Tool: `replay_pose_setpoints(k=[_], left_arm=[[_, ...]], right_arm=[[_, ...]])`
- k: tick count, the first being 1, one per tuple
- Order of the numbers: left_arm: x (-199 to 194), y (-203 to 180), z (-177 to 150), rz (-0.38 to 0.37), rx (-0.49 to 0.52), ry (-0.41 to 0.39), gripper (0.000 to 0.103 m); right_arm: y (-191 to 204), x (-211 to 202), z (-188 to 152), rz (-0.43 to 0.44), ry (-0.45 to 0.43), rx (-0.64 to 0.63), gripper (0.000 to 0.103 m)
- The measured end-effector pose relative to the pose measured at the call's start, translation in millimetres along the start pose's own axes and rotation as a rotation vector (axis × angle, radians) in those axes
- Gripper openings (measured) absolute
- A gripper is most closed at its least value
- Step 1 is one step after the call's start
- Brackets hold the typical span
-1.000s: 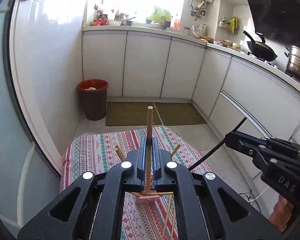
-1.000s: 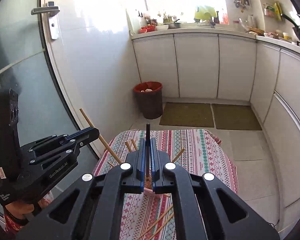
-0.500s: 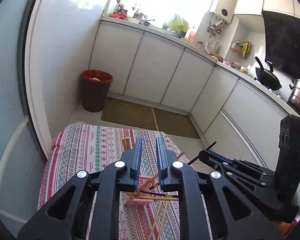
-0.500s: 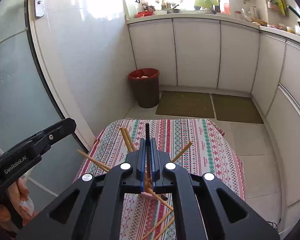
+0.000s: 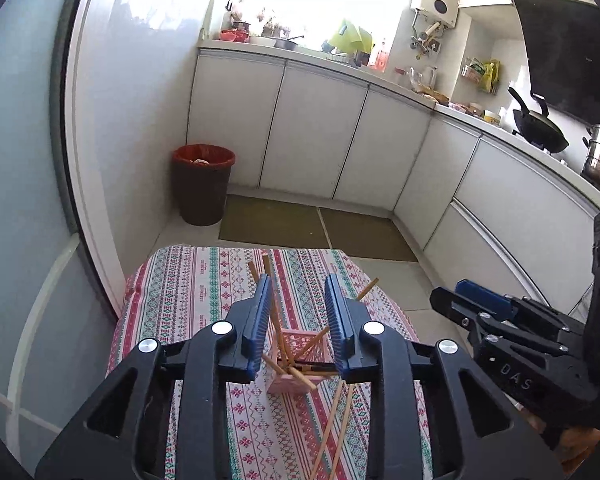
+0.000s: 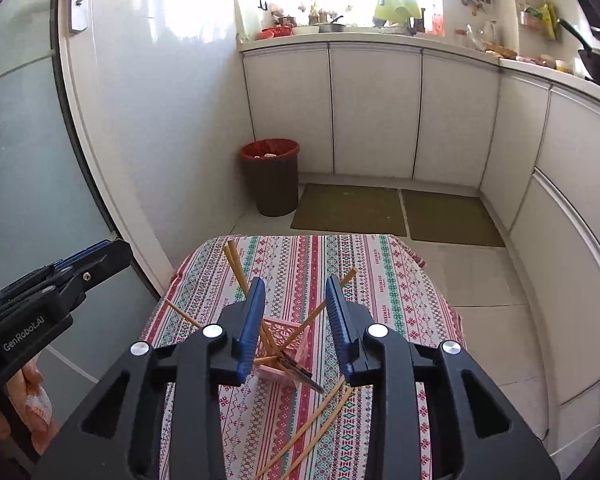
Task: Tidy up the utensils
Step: 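Move both open tools back toward the remaining chopsticks on the cloth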
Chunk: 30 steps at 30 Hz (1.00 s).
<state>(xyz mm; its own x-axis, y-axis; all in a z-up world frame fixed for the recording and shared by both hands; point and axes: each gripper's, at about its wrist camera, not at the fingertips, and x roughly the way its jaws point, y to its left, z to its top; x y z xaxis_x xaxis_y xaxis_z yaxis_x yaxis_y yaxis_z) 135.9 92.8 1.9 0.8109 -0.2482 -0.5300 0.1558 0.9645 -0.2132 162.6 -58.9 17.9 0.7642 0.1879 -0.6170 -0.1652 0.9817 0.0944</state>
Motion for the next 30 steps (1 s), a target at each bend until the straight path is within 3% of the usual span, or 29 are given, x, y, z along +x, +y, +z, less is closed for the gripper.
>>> replay_pose_setpoints(k=[4, 6, 9, 15, 23, 27, 28, 30], left_arm=[[-2, -7, -31, 0.042, 0.026, 0.049, 0.046], [0, -10, -48, 0.056, 0.046, 0.083, 0.05], [7, -14, -73, 0.076, 0.063, 0.143, 0.064], [15, -19, -105, 0.102, 0.093, 0.206, 0.094], [39, -23, -136, 0.109, 0.142, 0.327, 0.096], [73, -22, -159, 0.081, 0.163, 0.462, 0.096], [82, -21, -166, 0.083, 0.164, 0.497, 0.095], [100, -19, -181, 0.08, 0.169, 0.57, 0.082]], right_arm=[[-12, -23, -21, -0.008, -0.019, 0.032, 0.058], [-19, -33, -36, -0.016, -0.021, 0.053, 0.07], [-27, -44, -59, -0.046, -0.018, 0.069, 0.084], [-36, -47, -94, -0.097, 0.028, 0.076, 0.095], [-54, -40, -134, -0.128, 0.139, 0.149, 0.095], [-64, -31, -159, -0.148, 0.221, 0.18, 0.095], [-67, -28, -164, -0.157, 0.246, 0.187, 0.095], [-73, -21, -176, -0.168, 0.301, 0.207, 0.095]])
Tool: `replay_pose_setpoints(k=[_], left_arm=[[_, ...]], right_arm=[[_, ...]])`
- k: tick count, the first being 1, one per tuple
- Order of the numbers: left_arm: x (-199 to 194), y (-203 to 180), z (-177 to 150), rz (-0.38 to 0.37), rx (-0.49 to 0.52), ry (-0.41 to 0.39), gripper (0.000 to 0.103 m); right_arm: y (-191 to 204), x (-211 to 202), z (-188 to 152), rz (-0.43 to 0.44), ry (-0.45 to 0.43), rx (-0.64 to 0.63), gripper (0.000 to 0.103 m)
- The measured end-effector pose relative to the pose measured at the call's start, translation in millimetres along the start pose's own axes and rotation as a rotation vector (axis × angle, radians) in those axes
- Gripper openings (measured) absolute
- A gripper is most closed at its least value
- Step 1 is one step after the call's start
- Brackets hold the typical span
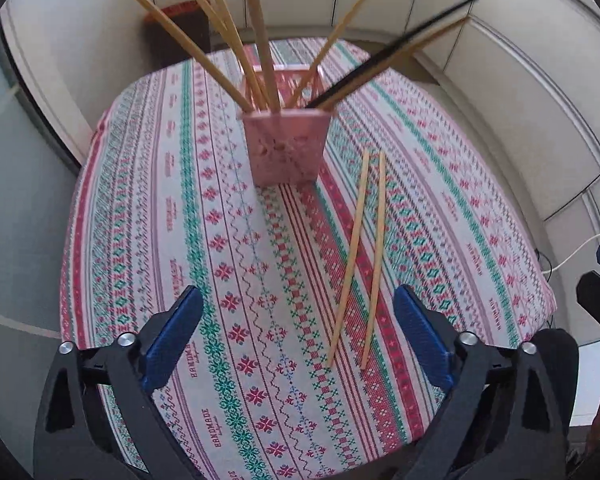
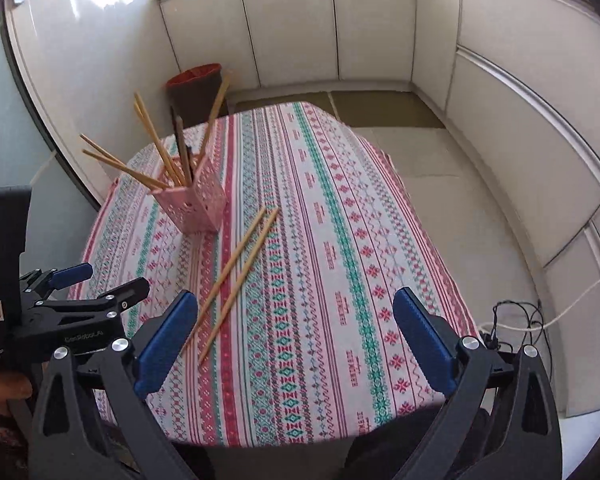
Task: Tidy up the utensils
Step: 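Move both open tools back toward the remaining chopsticks on the cloth, then close the left tool on a wooden chopstick while the right tool approaches the other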
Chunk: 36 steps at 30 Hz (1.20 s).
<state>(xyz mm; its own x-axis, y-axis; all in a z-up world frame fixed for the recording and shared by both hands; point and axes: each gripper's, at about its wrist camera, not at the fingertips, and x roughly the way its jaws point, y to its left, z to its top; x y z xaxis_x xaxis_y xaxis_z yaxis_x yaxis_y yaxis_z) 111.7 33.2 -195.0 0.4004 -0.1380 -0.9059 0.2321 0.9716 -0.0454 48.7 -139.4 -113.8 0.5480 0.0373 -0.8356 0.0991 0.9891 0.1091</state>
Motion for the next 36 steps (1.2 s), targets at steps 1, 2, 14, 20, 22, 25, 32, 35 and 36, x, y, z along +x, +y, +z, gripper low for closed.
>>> replay_pose_setpoints(k=[1, 2, 14, 20, 22, 25, 32, 35, 36], left_arm=[[12, 0, -1, -0.022, 0.005, 0.046, 0.07], [22, 0, -2, -0.041, 0.006, 0.083, 0.062], [63, -14, -10, -0.078, 0.074, 0.216, 0.022], [80, -27, -20, -0.051, 0.14, 0.285, 0.0], [80, -30, -22, -0.054, 0.151, 0.283, 0.0], [79, -27, -24, -0.087, 0.132, 0.281, 0.0], [62, -6, -26, -0.237, 0.07, 0.273, 0.013], [58, -5, -25, -0.221, 0.076, 0.261, 0.028], [57, -5, -24, -0.218, 0.081, 0.256, 0.028]], right_arm=[[-4, 5, -4, 0.005, 0.025, 0.013, 0.095], [-7, 9, -7, 0.007, 0.044, 0.024, 0.095], [-27, 31, -19, 0.014, 0.138, 0.094, 0.095], [-24, 37, -18, 0.01, 0.154, 0.095, 0.095], [-22, 40, -18, 0.01, 0.163, 0.096, 0.095], [-16, 48, -19, 0.017, 0.184, 0.103, 0.095], [-8, 58, -25, 0.009, 0.215, 0.109, 0.095], [-10, 59, -26, -0.003, 0.219, 0.11, 0.095], [-12, 59, -26, -0.006, 0.22, 0.115, 0.095]])
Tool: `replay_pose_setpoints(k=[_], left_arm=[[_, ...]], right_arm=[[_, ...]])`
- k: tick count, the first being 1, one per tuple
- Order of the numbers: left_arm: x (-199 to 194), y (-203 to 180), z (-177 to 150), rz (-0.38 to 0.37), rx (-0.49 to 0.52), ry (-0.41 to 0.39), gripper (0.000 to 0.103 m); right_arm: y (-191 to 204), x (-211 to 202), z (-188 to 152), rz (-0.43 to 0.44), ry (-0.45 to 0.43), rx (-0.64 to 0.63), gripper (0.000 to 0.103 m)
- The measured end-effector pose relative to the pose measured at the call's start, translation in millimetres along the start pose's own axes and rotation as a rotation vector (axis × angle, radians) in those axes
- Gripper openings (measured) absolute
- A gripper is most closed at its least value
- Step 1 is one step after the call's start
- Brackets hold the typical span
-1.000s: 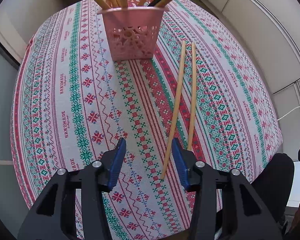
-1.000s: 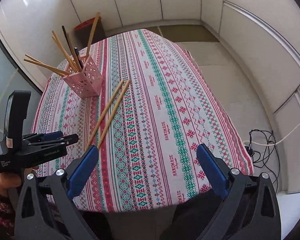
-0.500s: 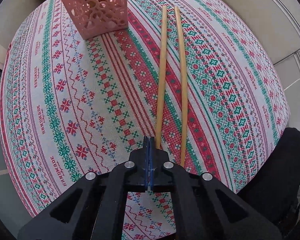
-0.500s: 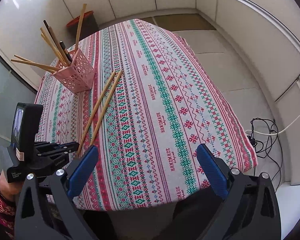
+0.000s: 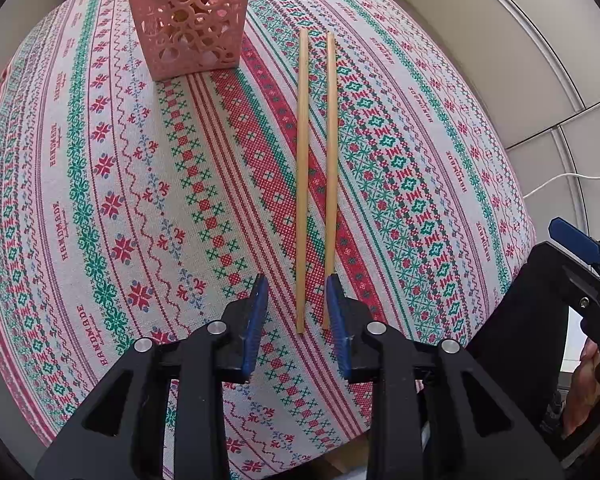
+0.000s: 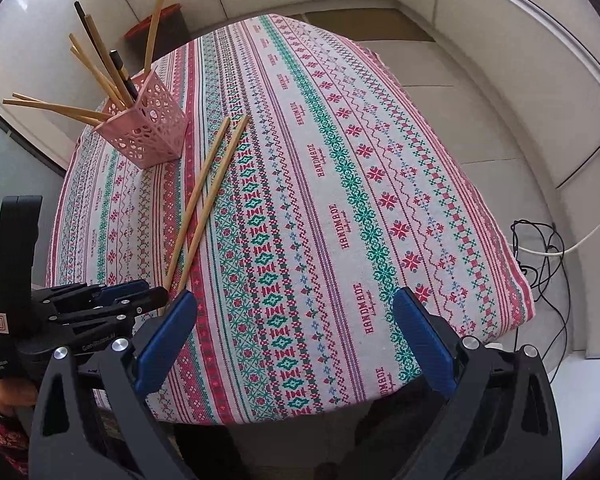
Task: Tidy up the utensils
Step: 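Close the left tool on a wooden chopstick while the right tool approaches the other, then grasp the second wooden chopstick with the right tool while the left tool lifts its own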
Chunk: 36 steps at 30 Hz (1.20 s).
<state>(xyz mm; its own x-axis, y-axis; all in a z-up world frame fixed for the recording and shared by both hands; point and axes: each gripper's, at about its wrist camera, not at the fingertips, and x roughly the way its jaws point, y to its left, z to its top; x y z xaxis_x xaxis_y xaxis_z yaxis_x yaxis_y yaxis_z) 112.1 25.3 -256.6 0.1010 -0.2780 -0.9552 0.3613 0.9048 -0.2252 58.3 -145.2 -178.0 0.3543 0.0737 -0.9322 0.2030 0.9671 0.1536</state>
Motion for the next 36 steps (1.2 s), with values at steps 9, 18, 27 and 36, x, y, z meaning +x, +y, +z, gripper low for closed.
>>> replay_pose_setpoints(k=[9, 18, 27, 36], left_arm=[[17, -1, 1, 0.104, 0.056, 0.036, 0.011], [-18, 10, -19, 0.121, 0.037, -0.03, 0.004], [-66, 19, -38, 0.162, 0.043, -0.092, 0.004], [-79, 13, -29, 0.128, 0.048, -0.153, 0.004]], right_arm=[[-3, 7, 0, -0.011, 0.022, 0.015, 0.095], [30, 23, 3, -0.021, 0.039, -0.012, 0.095], [96, 70, -10, -0.131, 0.063, -0.053, 0.07], [79, 82, -14, -0.073, 0.127, 0.059, 0.0]])
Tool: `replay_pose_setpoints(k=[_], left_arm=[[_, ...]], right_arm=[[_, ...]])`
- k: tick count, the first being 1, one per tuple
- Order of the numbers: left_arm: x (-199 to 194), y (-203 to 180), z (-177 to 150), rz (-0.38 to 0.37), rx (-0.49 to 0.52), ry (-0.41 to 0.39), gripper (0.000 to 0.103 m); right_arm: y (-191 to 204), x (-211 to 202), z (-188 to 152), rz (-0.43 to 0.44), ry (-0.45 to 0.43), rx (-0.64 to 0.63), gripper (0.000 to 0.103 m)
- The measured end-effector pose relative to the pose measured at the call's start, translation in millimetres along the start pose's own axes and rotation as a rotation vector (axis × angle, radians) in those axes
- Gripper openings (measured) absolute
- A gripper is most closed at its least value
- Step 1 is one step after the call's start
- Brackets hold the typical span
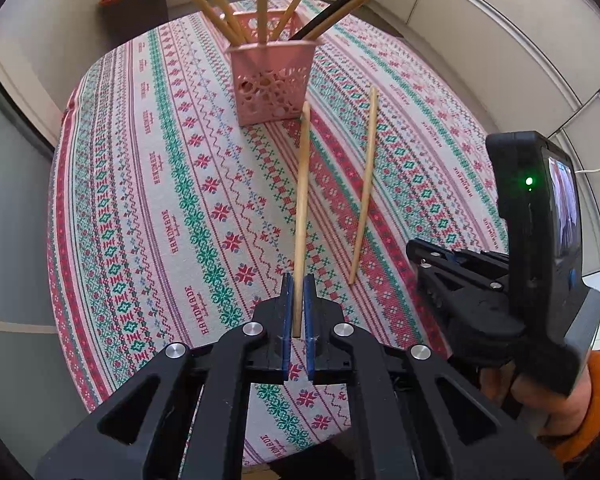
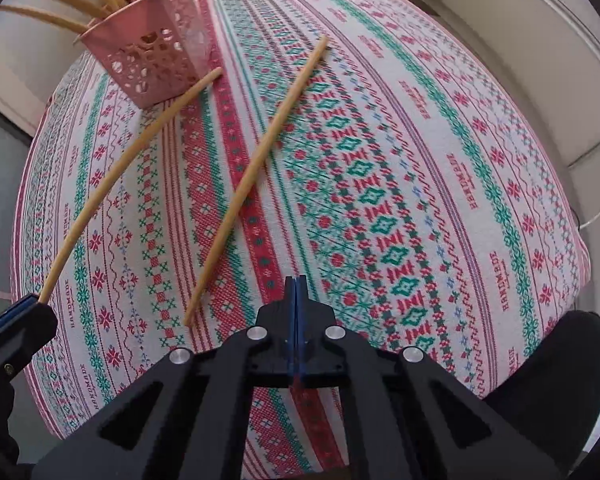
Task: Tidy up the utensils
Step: 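Grasp the second wooden chopstick with the right tool while the left tool lifts its own, then lift both held chopsticks up over the pink basket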
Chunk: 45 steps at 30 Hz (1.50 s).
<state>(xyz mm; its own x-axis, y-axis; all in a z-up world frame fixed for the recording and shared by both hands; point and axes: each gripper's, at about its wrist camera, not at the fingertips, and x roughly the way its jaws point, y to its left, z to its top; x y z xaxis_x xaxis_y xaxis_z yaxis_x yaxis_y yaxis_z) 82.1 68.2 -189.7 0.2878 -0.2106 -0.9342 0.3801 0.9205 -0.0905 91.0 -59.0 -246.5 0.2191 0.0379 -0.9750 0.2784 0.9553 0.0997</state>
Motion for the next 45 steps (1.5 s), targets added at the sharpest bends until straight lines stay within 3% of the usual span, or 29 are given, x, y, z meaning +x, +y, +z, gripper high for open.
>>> replay_pose_setpoints(k=[4, 7, 8, 9, 10, 13, 15, 17, 18, 20, 22, 24, 25, 29, 32, 38, 40, 45], left_arm=[[-5, -4, 3, -0.008, 0.006, -0.027, 0.004], [-4, -8, 5, -0.004, 0.013, -0.028, 0.004], [-3, -9, 6, -0.001, 0.013, -0.025, 0.004], [-1, -8, 6, 0.003, 0.009, -0.022, 0.004], [0, -6, 6, 0.005, 0.003, -0.021, 0.004], [2, -2, 8, -0.001, -0.013, -0.02, 0.004], [2, 0, 9, -0.007, -0.015, -0.021, 0.004], [4, 3, 9, -0.012, -0.014, -0.02, 0.004], [4, 4, 9, -0.014, -0.016, -0.019, 0.004], [6, 6, 9, -0.016, -0.02, -0.017, 0.005], [6, 7, 10, -0.021, -0.023, -0.019, 0.005], [4, 6, 10, -0.025, -0.019, -0.022, 0.004], [4, 5, 9, -0.025, -0.016, -0.023, 0.004], [2, 1, 8, -0.025, -0.008, -0.029, 0.004], [-3, -4, 6, -0.022, 0.002, -0.049, 0.004], [-34, -21, 4, -0.021, 0.01, -0.159, 0.004], [-46, -23, 3, -0.024, -0.003, -0.201, 0.004], [-69, -25, 3, -0.021, -0.028, -0.283, 0.004]], right_arm=[[-34, -14, -1, 0.034, 0.023, 0.035, 0.0], [-36, -20, 4, 0.1, -0.001, 0.026, 0.004], [-30, -19, 7, 0.112, -0.006, -0.006, 0.021], [-28, -17, 10, 0.123, -0.001, -0.003, 0.048], [-26, -15, 15, 0.137, 0.008, 0.026, 0.052], [-12, -5, 28, 0.15, 0.031, 0.112, 0.052], [5, 3, 38, 0.101, 0.023, 0.077, 0.052], [25, 18, 38, 0.041, 0.081, 0.037, 0.053], [33, 17, 37, 0.008, 0.043, 0.015, 0.056], [48, 19, 29, -0.054, 0.013, -0.025, 0.054], [51, 18, 21, -0.094, -0.035, -0.022, 0.046], [44, 14, 18, -0.089, -0.054, -0.008, 0.012], [38, 14, 18, -0.047, -0.038, 0.01, 0.006], [-8, 8, 15, 0.088, 0.039, 0.081, 0.006], [-38, -12, -2, 0.092, 0.015, 0.054, 0.006], [-70, -82, -14, 0.07, -0.122, -0.09, 0.006], [-75, -110, -17, 0.048, -0.211, -0.147, 0.006], [-71, -152, 8, 0.038, -0.359, -0.215, 0.006]])
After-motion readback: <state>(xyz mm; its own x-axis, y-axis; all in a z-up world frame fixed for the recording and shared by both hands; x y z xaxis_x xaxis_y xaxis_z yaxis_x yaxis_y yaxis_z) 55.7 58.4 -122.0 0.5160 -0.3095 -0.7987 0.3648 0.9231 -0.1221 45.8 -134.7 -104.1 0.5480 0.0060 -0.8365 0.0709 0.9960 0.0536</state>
